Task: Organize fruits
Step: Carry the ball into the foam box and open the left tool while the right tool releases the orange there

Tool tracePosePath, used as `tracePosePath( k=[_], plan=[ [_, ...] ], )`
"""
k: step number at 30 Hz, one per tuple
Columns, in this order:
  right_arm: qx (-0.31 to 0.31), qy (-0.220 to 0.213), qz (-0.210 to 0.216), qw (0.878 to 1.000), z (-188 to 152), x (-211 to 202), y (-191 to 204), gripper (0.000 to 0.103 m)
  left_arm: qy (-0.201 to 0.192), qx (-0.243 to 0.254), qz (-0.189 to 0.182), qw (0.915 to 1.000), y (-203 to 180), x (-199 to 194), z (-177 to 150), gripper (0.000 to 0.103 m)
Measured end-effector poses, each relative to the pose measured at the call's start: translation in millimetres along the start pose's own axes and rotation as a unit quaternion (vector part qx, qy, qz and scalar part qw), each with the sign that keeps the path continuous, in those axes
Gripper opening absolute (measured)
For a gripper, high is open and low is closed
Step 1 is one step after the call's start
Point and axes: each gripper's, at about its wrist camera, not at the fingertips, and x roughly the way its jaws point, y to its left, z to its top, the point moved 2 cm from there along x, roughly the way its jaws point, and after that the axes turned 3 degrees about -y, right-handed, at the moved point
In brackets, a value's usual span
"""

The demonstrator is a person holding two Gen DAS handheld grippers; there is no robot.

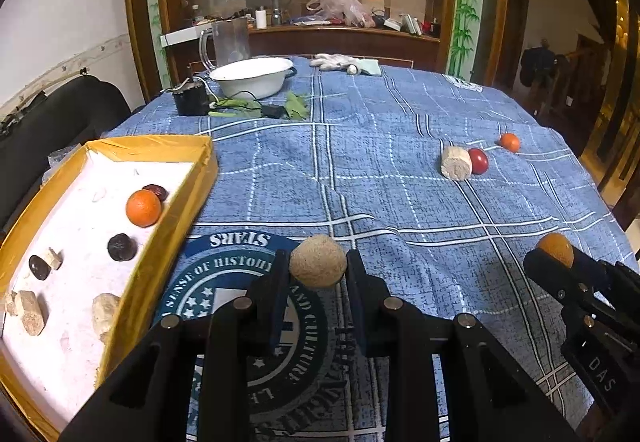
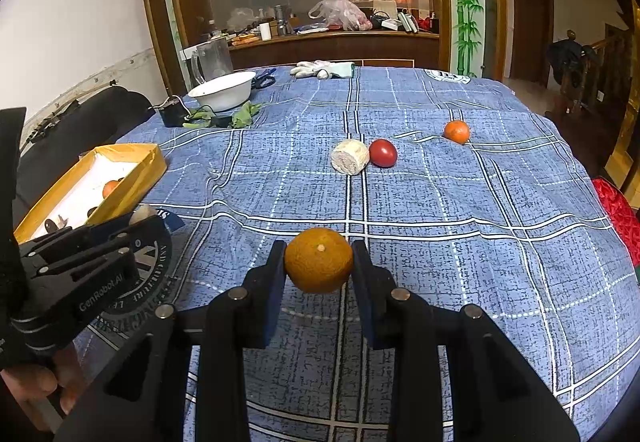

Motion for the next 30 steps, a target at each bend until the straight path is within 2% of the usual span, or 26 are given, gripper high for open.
tracePosePath(
  k=[18,26,30],
  plan=[
    [-0.038,-0.017,0.036,0.998,18,-5,39,0.034,-0.014,-0.03,0.029,0.999,37,-30,9,0.027],
    [-0.064,-0.021,0.069,0.995,28,-2,72,0.034,-0.012,-0.055,0.063,0.9964,76,-43,9,0.027],
    [-0.085,-0.023,0.094,0.992,34,1,97,0.034,-0.006,-0.079,0.096,0.9922,107,-49,6,0.027]
  ],
)
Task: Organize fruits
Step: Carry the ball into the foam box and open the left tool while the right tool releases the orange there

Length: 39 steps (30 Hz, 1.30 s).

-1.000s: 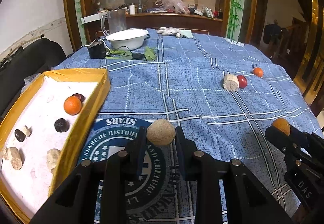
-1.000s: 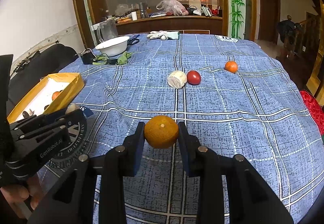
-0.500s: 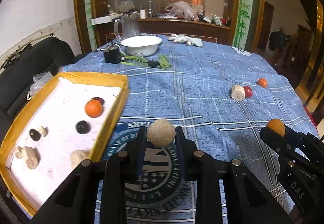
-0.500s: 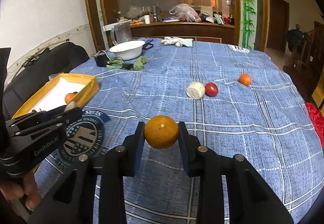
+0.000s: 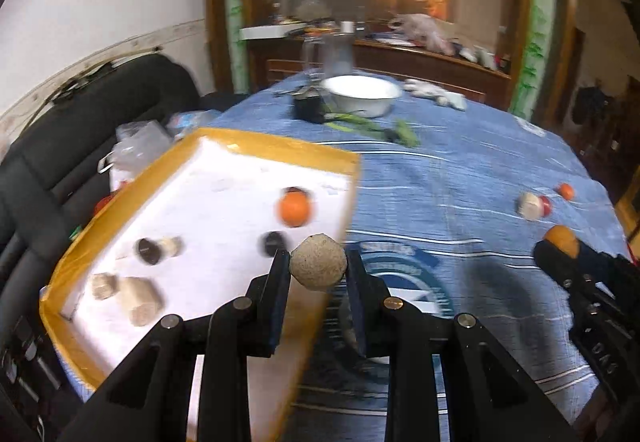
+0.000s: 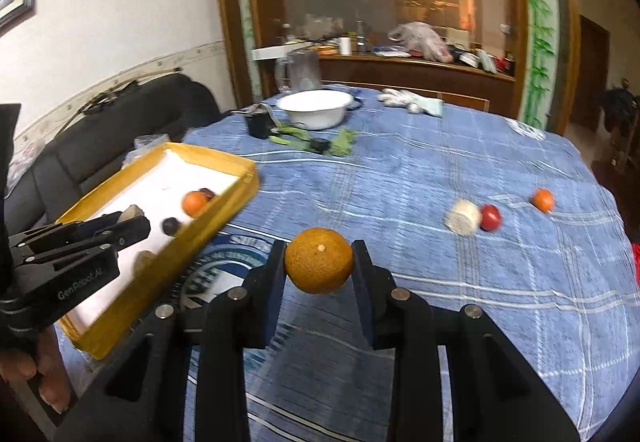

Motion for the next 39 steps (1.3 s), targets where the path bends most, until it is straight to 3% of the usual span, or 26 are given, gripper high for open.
tracePosePath(
  k=[6,13,29,39],
  plan=[
    [-0.027,0.002,0.035,0.999,12,12,36,0.034,0.018,-0.036,0.048,0.998,45,11,-1,0.027],
    [-0.063,0.016,0.074,0.995,24,32,77,0.034,0.043,-0.065,0.075,0.9941,78,25,-6,0.027],
    [-0.09,0.054,0.111,0.988,35,76,119,0.034,0.058,-0.098,0.093,0.9891,116,40,0,0.027],
    [-0.103,0.094,0.135,0.981,53,130,149,0.034,0.074,-0.094,0.101,0.9877,130,57,11,0.027]
  ],
)
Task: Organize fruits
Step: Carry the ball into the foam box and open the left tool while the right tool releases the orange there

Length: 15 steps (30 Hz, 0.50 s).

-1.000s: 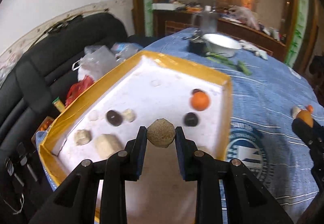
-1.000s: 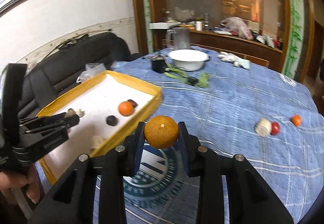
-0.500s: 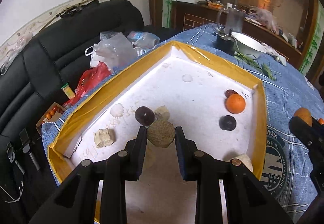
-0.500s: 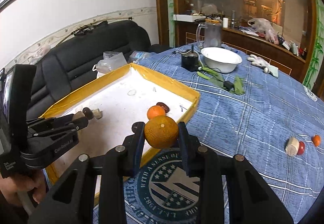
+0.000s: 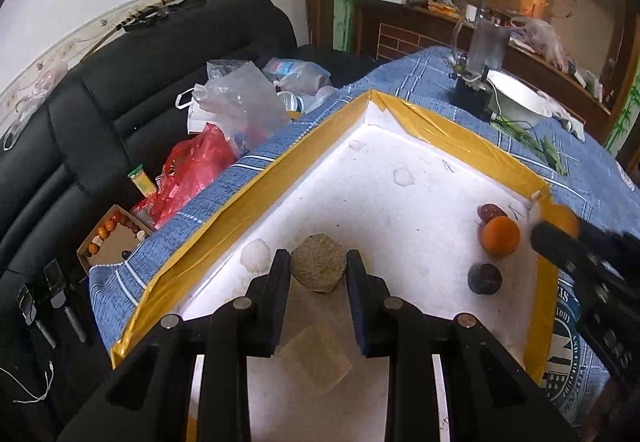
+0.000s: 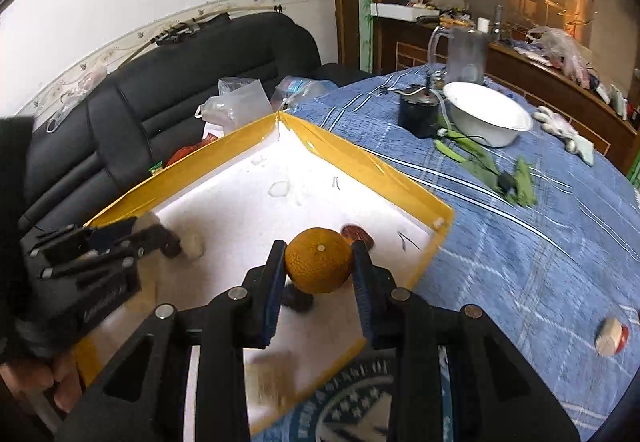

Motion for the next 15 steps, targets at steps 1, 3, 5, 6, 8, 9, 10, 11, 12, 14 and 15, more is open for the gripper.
tracePosePath(
  k=[1,3,5,6,8,9,10,11,12,14,15],
  plan=[
    [0.001,0.003,0.002,1.0,4,7,0,0.034,0.002,0.003,-0.003,1.0,-2,1,0,0.027],
    [0.0,0.011,0.0,1.0,9,20,1,0.034,0.005,0.01,-0.008,0.9999,-5,1,-1,0.027],
    [0.002,0.018,-0.001,1.0,14,31,0,0.034,0.007,0.014,-0.01,0.9998,-6,3,-1,0.027],
    [0.003,0.022,0.0,1.0,18,38,-1,0.034,0.011,0.012,-0.01,0.9998,-5,6,-1,0.027],
    [0.002,0.03,0.001,1.0,22,48,-1,0.034,0.018,0.011,-0.01,0.9997,-4,10,0,0.027],
    [0.0,0.034,0.001,0.999,23,52,0,0.034,0.019,0.014,-0.01,0.9997,-5,10,1,0.027],
    [-0.001,0.036,0.001,0.999,23,54,-1,0.035,0.019,0.016,-0.01,0.9996,-6,10,1,0.027],
    [0.001,0.04,0.0,0.999,24,59,-2,0.035,0.018,0.016,-0.011,0.9996,-6,10,2,0.027],
    [0.004,0.043,0.0,0.999,24,62,-3,0.035,0.019,0.013,-0.011,0.9997,-5,11,2,0.027],
    [0.005,0.05,0.001,0.999,24,67,-5,0.035,0.027,0.011,-0.012,0.9995,-5,13,2,0.031],
    [0.001,0.057,0.001,0.998,24,70,-4,0.035,0.029,0.01,-0.012,0.9994,-4,13,2,0.036]
  ],
)
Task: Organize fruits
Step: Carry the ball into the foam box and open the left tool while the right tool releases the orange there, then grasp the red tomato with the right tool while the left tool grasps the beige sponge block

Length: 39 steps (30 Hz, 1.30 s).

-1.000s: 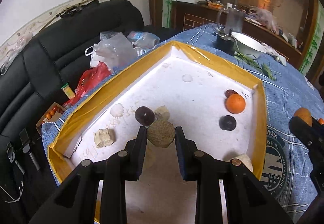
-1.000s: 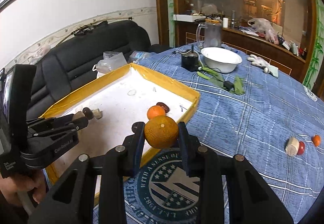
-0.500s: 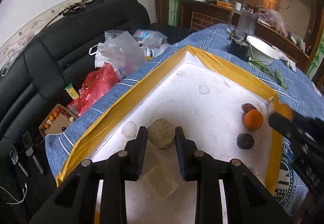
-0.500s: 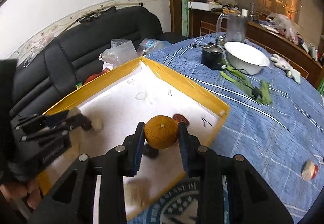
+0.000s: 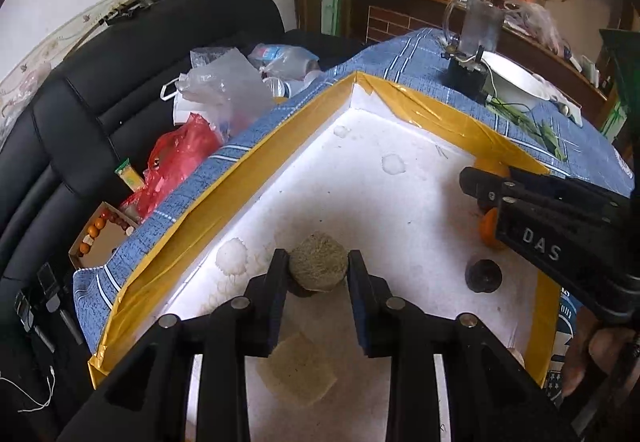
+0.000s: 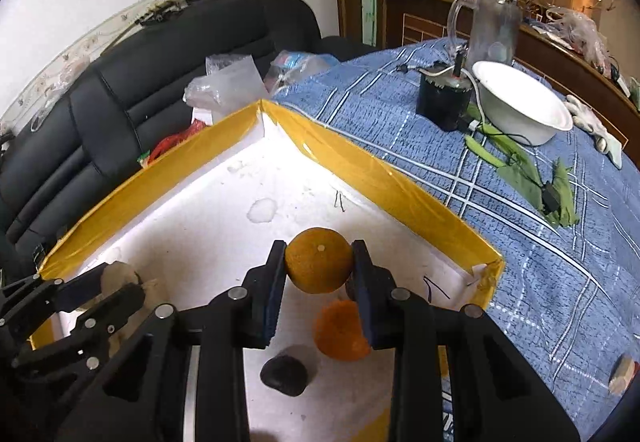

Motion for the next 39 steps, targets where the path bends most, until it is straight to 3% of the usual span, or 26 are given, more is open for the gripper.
tracePosePath(
  k=[2,3,5,9,11,17,24,28,33,35,39],
  plan=[
    [-0.005,0.01,-0.006,1.0,0,5,1,0.036,0.005,-0.005,-0.001,1.0,1,0,-1,0.062],
    [-0.007,0.013,-0.008,1.0,-1,6,1,0.037,0.005,-0.008,-0.001,1.0,1,-2,-2,0.065],
    [-0.004,0.012,-0.013,1.0,-2,3,-1,0.053,0.003,-0.01,0.004,0.9999,2,-6,-4,0.072],
    [0.018,-0.023,-0.01,1.0,-6,-34,-18,0.058,-0.01,-0.027,-0.008,0.9996,2,-20,-8,0.077],
    [0.031,-0.05,-0.017,0.998,-14,-61,-34,0.073,-0.021,-0.027,-0.017,0.9993,-5,-30,-10,0.078],
    [0.077,-0.112,-0.081,0.987,-70,-152,-102,0.088,-0.062,0.029,-0.067,0.9954,-64,-62,-23,0.08],
    [0.119,-0.071,-0.2,0.97,-164,-195,-205,0.088,-0.065,0.145,-0.147,0.9763,-167,-76,-50,0.081],
    [0.145,-0.036,-0.225,0.963,-197,-194,-252,0.088,-0.059,0.184,-0.17,0.9663,-212,-72,-58,0.081],
    [0.152,-0.023,-0.233,0.96,-194,-185,-287,0.08,-0.054,0.219,-0.184,0.9566,-251,-67,-66,0.081],
    [0.15,-0.017,-0.228,0.962,-189,-177,-296,0.065,-0.051,0.227,-0.185,0.9548,-261,-65,-68,0.081],
    [0.142,-0.002,-0.215,0.966,-176,-154,-306,0.059,-0.042,0.229,-0.191,0.9535,-269,-57,-66,0.081]
  ],
)
